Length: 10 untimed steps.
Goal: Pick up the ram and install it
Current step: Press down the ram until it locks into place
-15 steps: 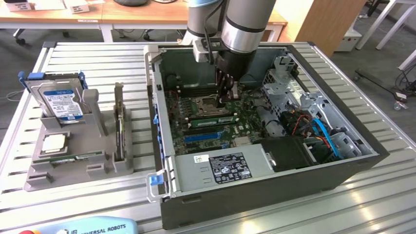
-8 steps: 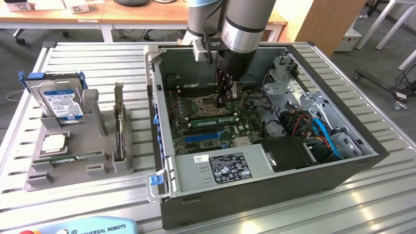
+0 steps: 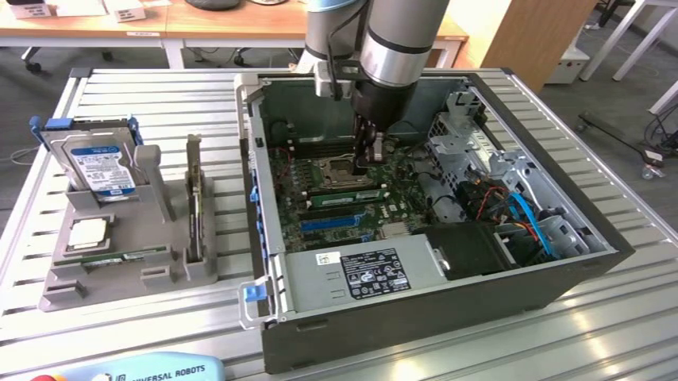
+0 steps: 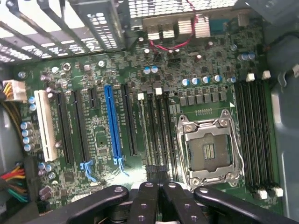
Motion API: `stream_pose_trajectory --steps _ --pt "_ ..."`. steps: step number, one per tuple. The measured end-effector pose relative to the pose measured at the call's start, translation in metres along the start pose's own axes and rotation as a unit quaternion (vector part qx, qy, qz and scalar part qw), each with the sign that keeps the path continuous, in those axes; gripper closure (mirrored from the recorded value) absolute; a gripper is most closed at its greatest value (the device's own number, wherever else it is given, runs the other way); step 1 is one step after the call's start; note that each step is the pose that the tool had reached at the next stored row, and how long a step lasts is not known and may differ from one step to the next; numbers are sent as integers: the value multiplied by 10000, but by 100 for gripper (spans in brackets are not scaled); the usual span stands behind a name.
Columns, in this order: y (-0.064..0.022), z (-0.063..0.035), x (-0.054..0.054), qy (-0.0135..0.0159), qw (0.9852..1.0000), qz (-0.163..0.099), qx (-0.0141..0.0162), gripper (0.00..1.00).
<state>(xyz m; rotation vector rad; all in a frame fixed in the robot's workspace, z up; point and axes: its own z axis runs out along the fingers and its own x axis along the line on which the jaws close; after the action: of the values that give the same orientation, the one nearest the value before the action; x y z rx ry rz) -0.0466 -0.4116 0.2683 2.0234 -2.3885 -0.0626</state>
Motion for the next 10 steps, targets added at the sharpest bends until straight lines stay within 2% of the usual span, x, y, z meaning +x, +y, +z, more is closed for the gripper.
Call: stream_pose_trajectory --steps 5,10 --pt "3 4 1 -12 9994 332 6 90" --pt "6 8 1 -25 9978 665 12 90"
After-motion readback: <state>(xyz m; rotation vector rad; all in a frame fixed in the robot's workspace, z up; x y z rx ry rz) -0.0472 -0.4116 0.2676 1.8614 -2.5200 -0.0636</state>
